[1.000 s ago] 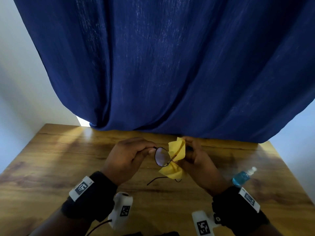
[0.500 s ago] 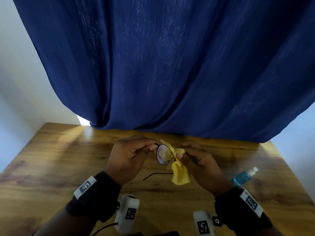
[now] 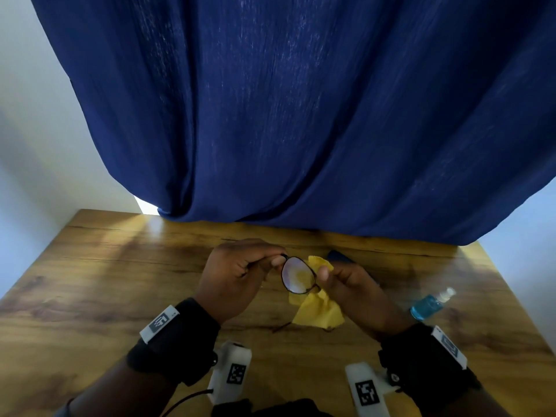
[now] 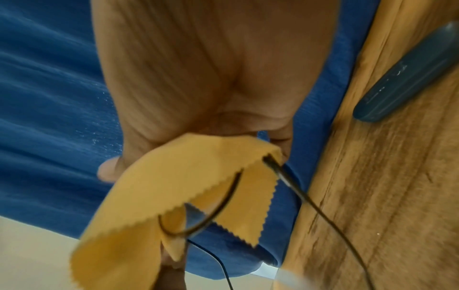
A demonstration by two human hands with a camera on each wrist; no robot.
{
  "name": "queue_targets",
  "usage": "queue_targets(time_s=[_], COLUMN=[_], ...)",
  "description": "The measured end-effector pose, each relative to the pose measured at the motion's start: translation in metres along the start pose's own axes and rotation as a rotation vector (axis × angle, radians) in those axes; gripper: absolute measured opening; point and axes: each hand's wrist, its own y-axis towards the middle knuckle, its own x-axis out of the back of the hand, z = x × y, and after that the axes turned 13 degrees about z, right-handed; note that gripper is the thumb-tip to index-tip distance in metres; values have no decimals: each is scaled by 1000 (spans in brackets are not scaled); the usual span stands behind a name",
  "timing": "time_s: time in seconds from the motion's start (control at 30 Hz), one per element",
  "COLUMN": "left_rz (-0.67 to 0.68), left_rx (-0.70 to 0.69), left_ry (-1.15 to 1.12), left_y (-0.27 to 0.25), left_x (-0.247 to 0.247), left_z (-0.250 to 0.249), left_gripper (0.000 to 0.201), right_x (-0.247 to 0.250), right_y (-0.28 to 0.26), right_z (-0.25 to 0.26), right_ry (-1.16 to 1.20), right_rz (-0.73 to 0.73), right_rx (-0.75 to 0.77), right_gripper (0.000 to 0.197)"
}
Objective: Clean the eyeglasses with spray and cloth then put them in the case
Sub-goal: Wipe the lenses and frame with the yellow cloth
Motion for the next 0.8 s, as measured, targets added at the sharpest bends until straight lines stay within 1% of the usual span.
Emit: queue_targets(time_s=[0.03, 0.07, 0.1, 0.13, 0.2, 0.23, 0.27, 0.33, 0.4, 0.47, 0.63, 0.67, 0.73, 0.8], left_rz=[-7, -12, -16, -17, -13, -9, -3, 13, 24, 25, 35, 36, 25, 0], left_rx=[12, 17, 17, 15, 18, 22, 27, 23, 1, -6, 38, 49, 96, 193], left_ry=[-7, -15, -19, -14, -2, -3, -10, -20, -5, -1, -63, -64, -66, -81], left_y=[-1, -3, -4, -6, -7, -6, -6, -5, -4, -3, 0, 1, 4, 5], left_x=[1, 3, 4, 6, 6, 6, 5, 2, -1, -5, -6, -5, -4, -4], left_z=[3, 5, 6, 6, 5, 5, 4, 2, 0, -2, 3, 3, 2, 2], left_gripper=[20, 20, 20, 21, 22, 22, 22, 21, 21, 21, 20, 20, 20, 32], right_x=[3, 9, 15, 21, 28, 31, 29, 25, 18, 12, 3, 1, -1, -1], right_y=[-3, -6, -9, -13, -20, -21, -22, -19, -15, -12, -7, -5, 0, 4], right_z=[0, 0, -1, -3, 0, 0, 2, 3, 3, 3, 3, 4, 1, -3], right_ry=[10, 54, 120, 189, 220, 202, 179, 144, 117, 124, 194, 209, 260, 349], right_rz=[11, 43, 117, 190, 317, 355, 354, 277, 174, 106, 104, 86, 5, -74], right_rx=[-40, -84, -107, -126, -134, -124, -129, -121, -102, -100, -103, -91, -58, -36], right_gripper=[77, 81, 79, 69, 40, 26, 19, 20, 14, 10, 12, 13, 22, 28])
